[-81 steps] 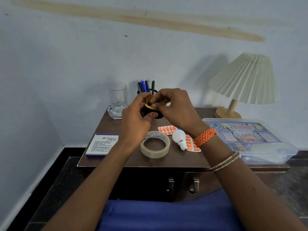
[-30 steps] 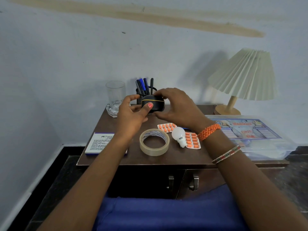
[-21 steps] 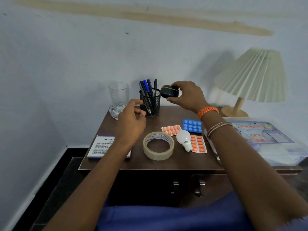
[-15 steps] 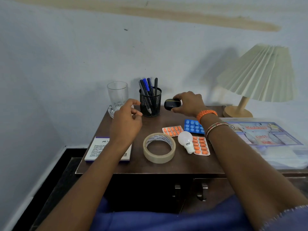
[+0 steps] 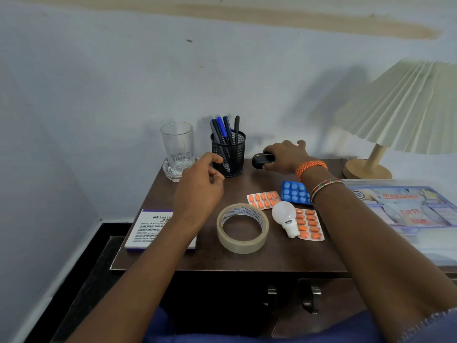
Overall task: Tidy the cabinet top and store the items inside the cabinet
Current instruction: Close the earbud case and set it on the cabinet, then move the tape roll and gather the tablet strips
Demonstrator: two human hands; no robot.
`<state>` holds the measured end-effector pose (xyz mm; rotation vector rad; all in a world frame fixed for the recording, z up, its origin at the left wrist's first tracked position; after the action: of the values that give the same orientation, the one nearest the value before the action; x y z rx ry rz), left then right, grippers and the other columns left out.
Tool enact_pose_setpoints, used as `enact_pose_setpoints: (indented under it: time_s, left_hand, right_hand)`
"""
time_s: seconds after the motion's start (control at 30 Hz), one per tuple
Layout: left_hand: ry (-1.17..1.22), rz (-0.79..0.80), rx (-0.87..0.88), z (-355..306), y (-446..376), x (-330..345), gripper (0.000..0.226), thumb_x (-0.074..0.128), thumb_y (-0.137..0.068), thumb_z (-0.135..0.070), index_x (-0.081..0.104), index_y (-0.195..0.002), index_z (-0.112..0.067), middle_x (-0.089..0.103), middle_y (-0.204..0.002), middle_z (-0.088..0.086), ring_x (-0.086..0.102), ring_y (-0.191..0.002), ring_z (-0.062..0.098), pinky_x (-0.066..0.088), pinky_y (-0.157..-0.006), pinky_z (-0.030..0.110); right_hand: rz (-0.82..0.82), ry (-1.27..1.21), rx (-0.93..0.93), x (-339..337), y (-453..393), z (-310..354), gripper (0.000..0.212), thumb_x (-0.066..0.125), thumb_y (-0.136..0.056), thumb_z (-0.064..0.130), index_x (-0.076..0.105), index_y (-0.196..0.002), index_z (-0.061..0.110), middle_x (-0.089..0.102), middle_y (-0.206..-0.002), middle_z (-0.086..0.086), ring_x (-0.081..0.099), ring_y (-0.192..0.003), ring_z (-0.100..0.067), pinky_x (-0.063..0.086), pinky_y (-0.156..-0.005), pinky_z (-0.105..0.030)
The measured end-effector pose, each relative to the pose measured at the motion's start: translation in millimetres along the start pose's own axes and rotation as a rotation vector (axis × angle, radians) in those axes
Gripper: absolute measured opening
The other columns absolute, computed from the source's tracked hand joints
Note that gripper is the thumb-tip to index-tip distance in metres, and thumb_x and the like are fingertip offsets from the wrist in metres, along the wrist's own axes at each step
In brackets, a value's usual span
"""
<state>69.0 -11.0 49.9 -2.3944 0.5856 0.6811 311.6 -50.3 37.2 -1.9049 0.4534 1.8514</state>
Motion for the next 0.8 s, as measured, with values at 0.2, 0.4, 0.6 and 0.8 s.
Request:
enact_pose_setpoints:
  time_s: [0.2, 0.4, 0.6, 0.8]
  left_hand:
    - [-0.026, 0.024, -0.028, 12, -5, 6, 0.028, 0.055, -0.090, -0.010, 0.058, -0.114, -0.022, 0.065, -0.085, -0.005, 0.055, -0.079, 0.006, 0.047, -0.071, 0.027]
    - [-0.016, 0.040, -0.011, 13, -6, 10, 0.029, 0.055, -0.088, -0.010, 0.057, -0.114, -0.024, 0.062, -0.079, -0.011, 0.055, -0.073, -0.001, 0.047, -0.067, 0.024]
    - [-0.020, 0.062, 0.016, 11, -4, 12, 0.029, 0.055, -0.089, -0.011, 0.057, -0.116, -0.023, 0.062, -0.079, -0.012, 0.057, -0.075, 0.005, 0.048, -0.067, 0.026]
    - [0.004, 0.118, 0.029, 10, -5, 11, 0.029, 0.056, -0.090, -0.011, 0.057, -0.116, -0.022, 0.062, -0.081, -0.012, 0.058, -0.076, 0.005, 0.048, -0.067, 0.022]
  right_hand:
    - [0.149, 0.008, 0.062, 12, -8, -3, 0.040, 0.056, -0.089, 0.044, 0.053, -0.123, 0.024, 0.058, -0.121, -0.003, 0.050, -0.117, -0.024, 0.020, -0.105, -0.049]
    - [0.167, -0.074, 0.060, 15, -12, 1, 0.041, 0.059, -0.089, 0.037, 0.051, -0.127, 0.024, 0.055, -0.128, -0.003, 0.048, -0.121, -0.025, 0.021, -0.104, -0.049]
    - [0.161, -0.097, 0.081, 3, -7, 4, 0.064, 0.063, -0.088, 0.027, 0.032, -0.144, 0.024, 0.039, -0.148, -0.004, 0.034, -0.137, -0.027, 0.018, -0.109, -0.051]
    - [0.114, -0.123, 0.101, -27, -6, 4, 0.051, 0.060, -0.086, 0.014, 0.046, -0.133, 0.030, 0.044, -0.141, -0.002, 0.039, -0.131, -0.029, 0.029, -0.104, -0.046]
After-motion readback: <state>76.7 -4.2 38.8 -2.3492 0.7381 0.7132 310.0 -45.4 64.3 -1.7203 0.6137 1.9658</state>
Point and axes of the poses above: each hand's wrist, its own y-axis away from the middle knuckle, its own x-axis out of the palm, z = x × y, the point moved 3 cm from there along -y, towards the middle knuckle
